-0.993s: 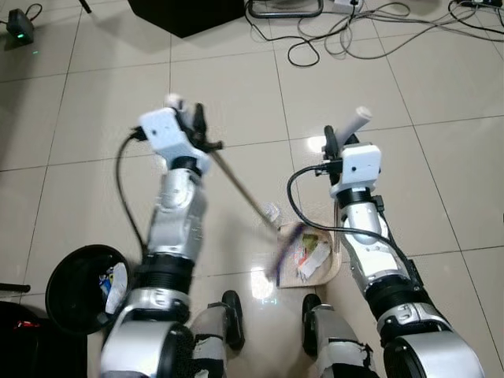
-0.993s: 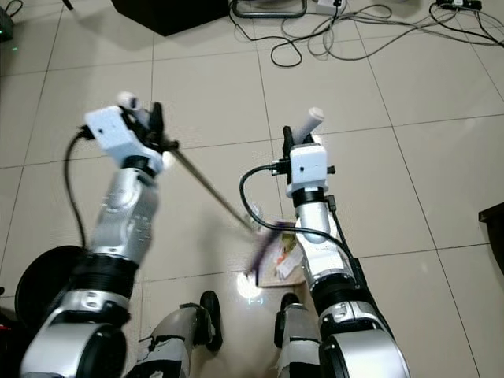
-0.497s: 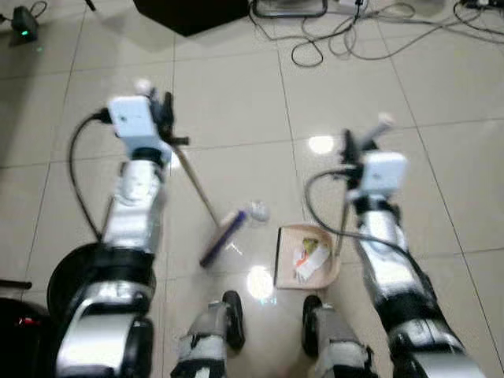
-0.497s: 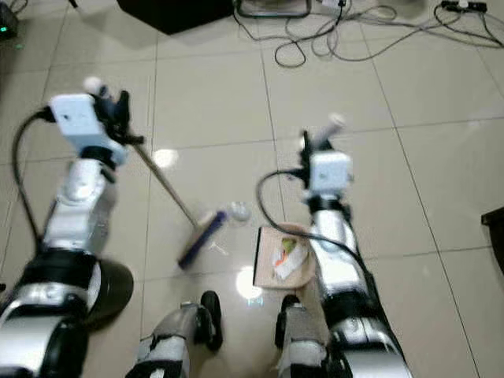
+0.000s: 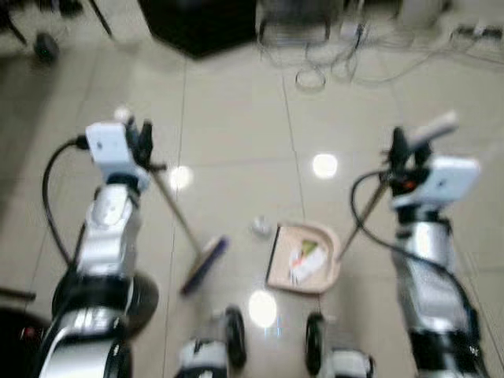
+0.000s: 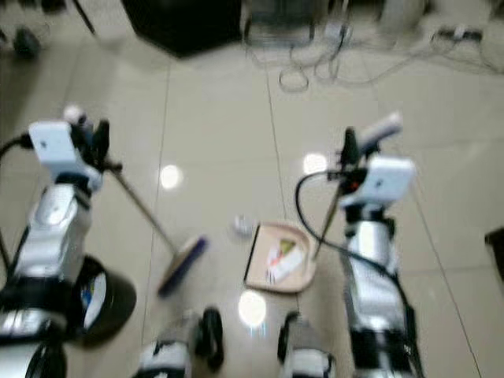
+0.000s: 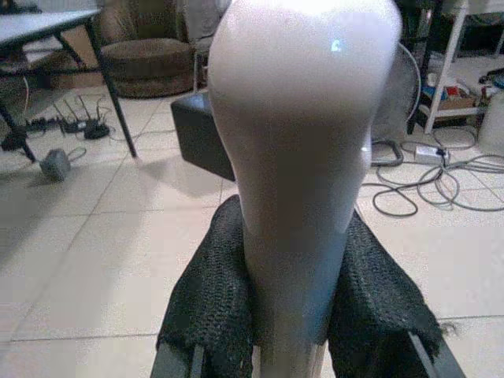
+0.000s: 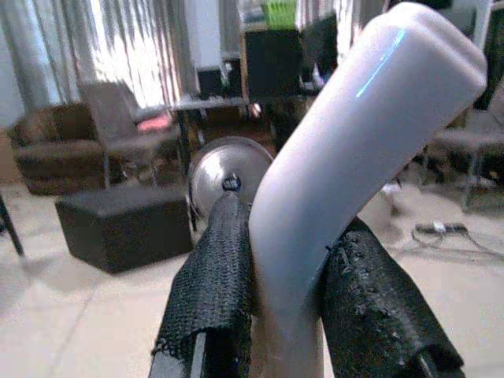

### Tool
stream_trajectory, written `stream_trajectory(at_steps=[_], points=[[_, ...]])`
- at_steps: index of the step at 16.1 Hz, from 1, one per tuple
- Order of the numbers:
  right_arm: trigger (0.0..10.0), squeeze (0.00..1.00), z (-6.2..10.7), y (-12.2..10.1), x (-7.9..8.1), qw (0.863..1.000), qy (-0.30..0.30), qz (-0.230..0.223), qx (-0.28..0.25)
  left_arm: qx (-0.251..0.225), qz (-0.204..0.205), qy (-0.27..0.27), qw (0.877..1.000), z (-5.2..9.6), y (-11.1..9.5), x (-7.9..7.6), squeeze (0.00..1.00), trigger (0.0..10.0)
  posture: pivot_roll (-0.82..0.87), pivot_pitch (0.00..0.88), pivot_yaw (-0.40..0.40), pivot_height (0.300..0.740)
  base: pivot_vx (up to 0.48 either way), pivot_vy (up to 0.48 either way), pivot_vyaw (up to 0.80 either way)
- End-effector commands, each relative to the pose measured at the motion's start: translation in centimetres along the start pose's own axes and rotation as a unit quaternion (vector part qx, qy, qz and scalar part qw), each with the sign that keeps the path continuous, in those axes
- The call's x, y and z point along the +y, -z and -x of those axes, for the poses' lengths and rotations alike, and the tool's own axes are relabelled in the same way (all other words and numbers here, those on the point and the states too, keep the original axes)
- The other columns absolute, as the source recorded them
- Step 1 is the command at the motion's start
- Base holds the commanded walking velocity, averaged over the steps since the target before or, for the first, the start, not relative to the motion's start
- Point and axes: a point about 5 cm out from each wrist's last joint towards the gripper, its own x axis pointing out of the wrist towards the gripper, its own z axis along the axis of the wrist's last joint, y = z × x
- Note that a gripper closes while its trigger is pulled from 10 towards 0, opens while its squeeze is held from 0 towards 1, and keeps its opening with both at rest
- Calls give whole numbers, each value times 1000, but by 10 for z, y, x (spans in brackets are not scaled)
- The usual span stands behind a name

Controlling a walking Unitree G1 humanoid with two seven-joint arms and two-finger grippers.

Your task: Sweep floor

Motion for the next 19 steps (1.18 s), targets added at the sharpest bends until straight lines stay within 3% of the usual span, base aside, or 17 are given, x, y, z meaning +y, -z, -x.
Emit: stream_trajectory(at_steps=[1, 7, 9, 13, 19], points=[[10000, 0, -6, -21, 7, 999, -30, -17, -8, 15, -19, 11, 1000, 9, 1, 4, 0, 10000, -55, 56, 74, 740, 0, 0, 0], [10000, 0, -26, -66, 13, 994, -77, -74, 26, 66, -10, 77, 995, 63, 17, -19, 0, 10000, -69, 0, 42, 740, 0, 0, 0], [10000, 0, -30, -72, 13, 993, -80, -79, 27, 70, -18, 84, 994, 71, 19, -20, 0, 10000, -67, 0, 44, 740, 0, 0, 0], [10000, 0, -35, -87, 12, 991, -74, -110, 24, 83, -35, 102, 991, 86, 14, -24, 0, 10000, -53, 0, 50, 740, 0, 0, 800], [10000, 0, -45, -102, 12, 989, -86, -121, 14, 86, -39, 109, 990, 87, 9, -29, 0, 10000, -43, 0, 52, 740, 0, 0, 800]])
